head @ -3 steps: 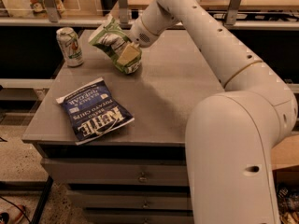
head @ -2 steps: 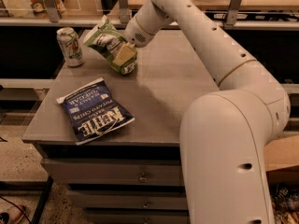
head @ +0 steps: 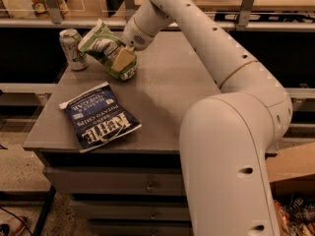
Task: Move green jalapeno chip bag near 7up can
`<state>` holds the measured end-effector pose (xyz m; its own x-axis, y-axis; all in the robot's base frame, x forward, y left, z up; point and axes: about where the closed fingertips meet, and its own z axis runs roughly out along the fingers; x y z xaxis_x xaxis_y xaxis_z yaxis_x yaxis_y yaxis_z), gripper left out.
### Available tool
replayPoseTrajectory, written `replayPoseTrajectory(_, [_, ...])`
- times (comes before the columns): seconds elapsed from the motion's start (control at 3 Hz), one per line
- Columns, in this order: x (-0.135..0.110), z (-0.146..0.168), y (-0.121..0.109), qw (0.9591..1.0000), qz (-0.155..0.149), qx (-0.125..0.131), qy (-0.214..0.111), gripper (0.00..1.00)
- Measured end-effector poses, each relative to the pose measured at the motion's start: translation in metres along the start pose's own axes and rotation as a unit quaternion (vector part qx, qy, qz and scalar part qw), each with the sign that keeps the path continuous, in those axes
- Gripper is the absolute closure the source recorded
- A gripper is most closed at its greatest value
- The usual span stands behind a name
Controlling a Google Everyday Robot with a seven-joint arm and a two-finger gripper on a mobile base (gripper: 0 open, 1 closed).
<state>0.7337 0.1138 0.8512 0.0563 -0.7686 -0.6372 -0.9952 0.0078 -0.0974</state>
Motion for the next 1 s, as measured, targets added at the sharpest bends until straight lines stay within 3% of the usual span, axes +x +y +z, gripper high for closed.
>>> replayPoseTrajectory(0.33, [-0.0078, 0.0057, 0.0045, 1.0000, -0.007, -0.006, 0.003, 0.82])
replayPoseTrajectory(1.0, [-0.0144, 0.0130, 0.0071, 0.9999, -0.010, -0.008, -0.001, 0.36])
